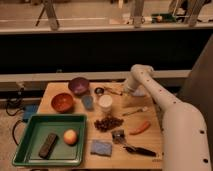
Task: Place banana in paper cup
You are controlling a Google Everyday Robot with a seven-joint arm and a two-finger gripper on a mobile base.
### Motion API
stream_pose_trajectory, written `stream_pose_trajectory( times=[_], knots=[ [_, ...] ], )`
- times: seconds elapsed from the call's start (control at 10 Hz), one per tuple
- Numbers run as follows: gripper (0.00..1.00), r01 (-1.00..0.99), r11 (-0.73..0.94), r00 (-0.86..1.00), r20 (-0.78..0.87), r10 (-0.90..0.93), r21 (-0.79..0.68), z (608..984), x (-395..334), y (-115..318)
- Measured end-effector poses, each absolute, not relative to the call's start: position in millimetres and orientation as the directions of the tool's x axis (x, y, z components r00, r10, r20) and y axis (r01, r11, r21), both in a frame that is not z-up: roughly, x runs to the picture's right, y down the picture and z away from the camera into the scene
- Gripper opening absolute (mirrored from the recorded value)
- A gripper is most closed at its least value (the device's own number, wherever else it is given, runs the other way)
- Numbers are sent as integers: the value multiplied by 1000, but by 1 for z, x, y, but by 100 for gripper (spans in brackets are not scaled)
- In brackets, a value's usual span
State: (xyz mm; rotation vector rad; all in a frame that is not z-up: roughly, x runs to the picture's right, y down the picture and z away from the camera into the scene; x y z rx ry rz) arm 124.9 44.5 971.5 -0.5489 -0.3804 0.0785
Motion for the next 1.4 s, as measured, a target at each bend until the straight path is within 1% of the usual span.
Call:
stream_pose_trajectory(
  times=[0.2,0.8,1.4],
  knots=[
    [80,-8,854,926,318,202,-520,972,127,43],
    [80,-108,840,892,321,318,-531,995,130,39],
    [80,-109,834,865,362,348,-542,1003,109,31]
  ],
)
